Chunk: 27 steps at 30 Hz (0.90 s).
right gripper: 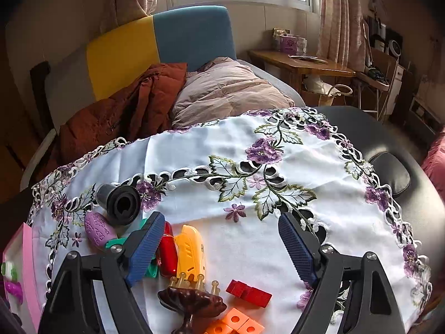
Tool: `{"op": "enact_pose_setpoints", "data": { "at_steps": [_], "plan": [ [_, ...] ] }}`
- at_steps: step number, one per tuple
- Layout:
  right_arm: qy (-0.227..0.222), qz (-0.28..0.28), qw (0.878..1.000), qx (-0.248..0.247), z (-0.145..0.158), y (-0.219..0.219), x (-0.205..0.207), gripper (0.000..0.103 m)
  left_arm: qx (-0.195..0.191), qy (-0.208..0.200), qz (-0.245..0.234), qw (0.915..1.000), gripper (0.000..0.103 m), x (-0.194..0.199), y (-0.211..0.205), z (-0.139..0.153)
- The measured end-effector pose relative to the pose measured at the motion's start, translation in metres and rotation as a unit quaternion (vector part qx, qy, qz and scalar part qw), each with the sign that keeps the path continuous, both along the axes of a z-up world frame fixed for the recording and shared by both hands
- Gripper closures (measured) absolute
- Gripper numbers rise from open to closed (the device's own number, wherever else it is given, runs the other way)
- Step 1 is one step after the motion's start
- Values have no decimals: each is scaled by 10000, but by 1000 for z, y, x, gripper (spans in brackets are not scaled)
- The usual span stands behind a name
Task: Organize rigid objects
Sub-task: 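Move both tools back over the remaining toys on the tablecloth, then grasp the purple-yellow oval with the left tool while the right tool approaches the green spool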
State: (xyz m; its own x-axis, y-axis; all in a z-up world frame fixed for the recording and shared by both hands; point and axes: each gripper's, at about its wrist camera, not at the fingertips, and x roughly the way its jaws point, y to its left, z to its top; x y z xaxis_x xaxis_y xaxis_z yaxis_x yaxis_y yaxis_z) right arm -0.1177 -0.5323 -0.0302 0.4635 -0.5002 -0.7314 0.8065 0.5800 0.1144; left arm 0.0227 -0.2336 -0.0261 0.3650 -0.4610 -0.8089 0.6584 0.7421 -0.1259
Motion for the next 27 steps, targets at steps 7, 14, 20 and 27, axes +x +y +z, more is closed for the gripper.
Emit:
{"op": "enact_pose_setpoints", "data": {
  "at_steps": [7,14,20,27],
  "plan": [
    [-182,-48,9997,170,2,-4,-5,14,114,304,-232,9992,23,22,-71,-16],
    [-306,-142,9987,376,2,-12,-9,13,175,549,-250,9980,29,45,-134,-34],
    [-369,-88,9982,470,1,-13,-8,13,310,670,-224,9970,30,60,-179,-48],
    [-414,-22,9976,549,1,-13,-5,13,573,879,-85,9944,30,79,-212,-73]
  ]
}}
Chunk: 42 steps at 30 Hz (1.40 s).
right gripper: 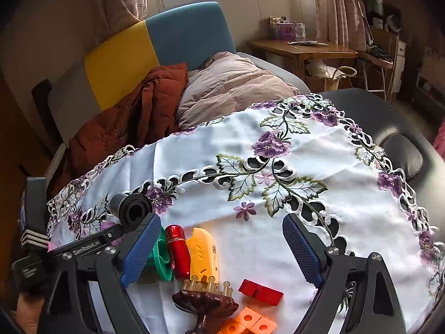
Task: Organize rigid objects
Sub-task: 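Grasp the purple-yellow oval with the left tool while the right tool approaches the green spool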
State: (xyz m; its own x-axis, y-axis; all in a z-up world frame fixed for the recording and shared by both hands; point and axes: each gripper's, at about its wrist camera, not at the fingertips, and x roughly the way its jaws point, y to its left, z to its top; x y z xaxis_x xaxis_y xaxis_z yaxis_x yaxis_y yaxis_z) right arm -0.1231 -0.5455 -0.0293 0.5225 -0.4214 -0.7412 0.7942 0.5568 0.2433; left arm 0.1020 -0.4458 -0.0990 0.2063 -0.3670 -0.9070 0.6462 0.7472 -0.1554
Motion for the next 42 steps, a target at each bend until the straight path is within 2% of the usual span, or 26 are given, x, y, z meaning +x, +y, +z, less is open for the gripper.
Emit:
{"op": "enact_pose_setpoints", "data": {
  "at_steps": [1,3,5,7,17,24,27,34,37,42],
  "plan": [
    [1,4,10000,0,0,0,0,13,13,7,0,10000,30,1,-3,-4],
    [8,-8,10000,-12,0,0,0,13,39,-226,-137,9996,37,-3,-5,-3],
    [-9,-29,10000,-3,0,-1,-1,13,-8,-314,-331,9990,65,-10,-2,0],
    [-12,-54,10000,6,-1,-3,-2,13,63,-327,-445,9985,73,-16,6,0],
    [-219,-484,9982,288,-5,-18,-19,13,-62,-456,-991,9940,73,-81,92,1],
    [-193,-396,9985,334,-9,-17,-15,13,-357,-683,-1110,9908,75,-125,146,-1],
    [-199,-439,9984,302,-8,-18,-17,13,-392,-834,-1203,9885,75,-131,149,-3],
    [-655,-955,9912,646,-10,-35,-42,15,-507,-1076,-1223,9853,75,-136,153,-6],
    [-699,-723,9929,638,-8,-30,-35,17,-541,-1126,-1191,9850,75,-137,154,-7],
    [-423,179,9985,302,-3,-5,-2,17,-578,-1309,-1181,9826,75,-142,156,-8]
  ]
}}
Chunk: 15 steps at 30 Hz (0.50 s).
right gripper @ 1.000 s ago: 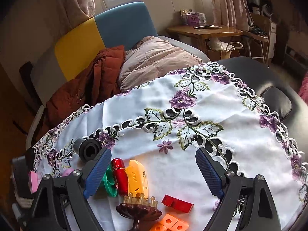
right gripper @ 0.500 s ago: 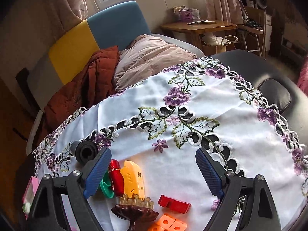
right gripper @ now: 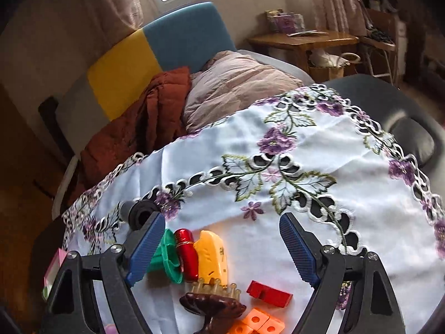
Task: Organize rigid objects
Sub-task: 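Grasp the purple-yellow oval with the left tool while the right tool approaches the green spool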
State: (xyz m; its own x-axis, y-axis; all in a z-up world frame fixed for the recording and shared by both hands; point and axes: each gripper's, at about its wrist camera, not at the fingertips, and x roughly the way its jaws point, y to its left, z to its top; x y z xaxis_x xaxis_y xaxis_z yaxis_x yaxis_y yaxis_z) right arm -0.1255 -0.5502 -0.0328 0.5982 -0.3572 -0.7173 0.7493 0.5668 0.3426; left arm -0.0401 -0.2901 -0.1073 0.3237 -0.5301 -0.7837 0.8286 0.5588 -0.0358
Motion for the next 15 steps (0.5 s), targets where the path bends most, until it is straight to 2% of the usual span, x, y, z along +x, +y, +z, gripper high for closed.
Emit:
{"op": "enact_pose_setpoints", "data": {
  "at_steps": [4,8,15],
  "plan": [
    [257,734,9965,-308,0,26,26,17,-52,-8,16,10000,75,0,1,0],
    [547,1379,9880,-421,-6,48,54,17,-83,17,40,10000,75,0,1,0],
    [1241,1805,9746,-471,-35,63,95,17,-163,97,52,9998,75,1,3,1]
  ]
}}
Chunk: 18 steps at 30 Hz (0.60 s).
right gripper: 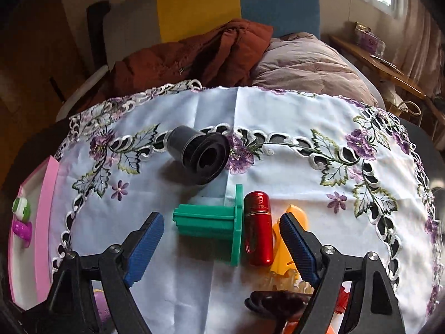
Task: Organize rigid objects
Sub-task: 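Grasp the purple-yellow oval with the left tool while the right tool approaches the green spool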
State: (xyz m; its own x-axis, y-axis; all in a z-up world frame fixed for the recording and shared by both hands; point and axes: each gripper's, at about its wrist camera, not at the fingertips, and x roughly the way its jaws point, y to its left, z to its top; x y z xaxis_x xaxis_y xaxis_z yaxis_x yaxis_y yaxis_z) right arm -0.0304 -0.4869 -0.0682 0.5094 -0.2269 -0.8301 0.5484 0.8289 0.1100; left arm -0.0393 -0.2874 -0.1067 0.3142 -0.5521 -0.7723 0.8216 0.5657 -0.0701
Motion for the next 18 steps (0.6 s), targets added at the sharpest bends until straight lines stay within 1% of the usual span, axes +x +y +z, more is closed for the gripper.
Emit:
{"op": "enact_pose_setpoints", "data": {
  "at_steps": [2,3,4,5,6,8,10,12,13,15,16,18],
  "plan": [
    [170,45,9998,-2,-9,0,7,17,-13,9,9,10000,75,0,1,0],
    [227,41,9997,-23,-13,0,8,19,-22,16,15,10000,75,0,1,0],
    [254,62,9997,-24,-16,-1,9,29,-32,23,20,10000,75,0,1,0],
    [229,119,9996,-152,-15,1,9,36,-40,31,25,10000,75,0,1,0],
    [155,236,9993,-245,-12,5,9,46,-43,33,27,10000,75,1,1,0],
    [125,259,9995,-126,-11,6,9,46,-44,30,34,10000,75,0,2,0],
    [100,375,9992,-133,-9,9,8,46,-41,28,30,10000,75,0,2,0],
    [-41,511,9987,-4,-6,12,7,46,-38,31,27,10000,75,0,2,0],
    [-139,613,9980,71,-3,14,6,46,-28,36,26,10000,75,0,3,0],
    [-238,939,9945,407,-5,22,9,46,-5,42,50,10000,75,0,4,1],
    [-182,1073,9929,478,-7,27,12,46,10,22,47,10000,75,-1,4,1],
    [18,1263,9915,326,-14,39,16,48,25,-3,39,10000,75,-2,5,1]
  ]
}}
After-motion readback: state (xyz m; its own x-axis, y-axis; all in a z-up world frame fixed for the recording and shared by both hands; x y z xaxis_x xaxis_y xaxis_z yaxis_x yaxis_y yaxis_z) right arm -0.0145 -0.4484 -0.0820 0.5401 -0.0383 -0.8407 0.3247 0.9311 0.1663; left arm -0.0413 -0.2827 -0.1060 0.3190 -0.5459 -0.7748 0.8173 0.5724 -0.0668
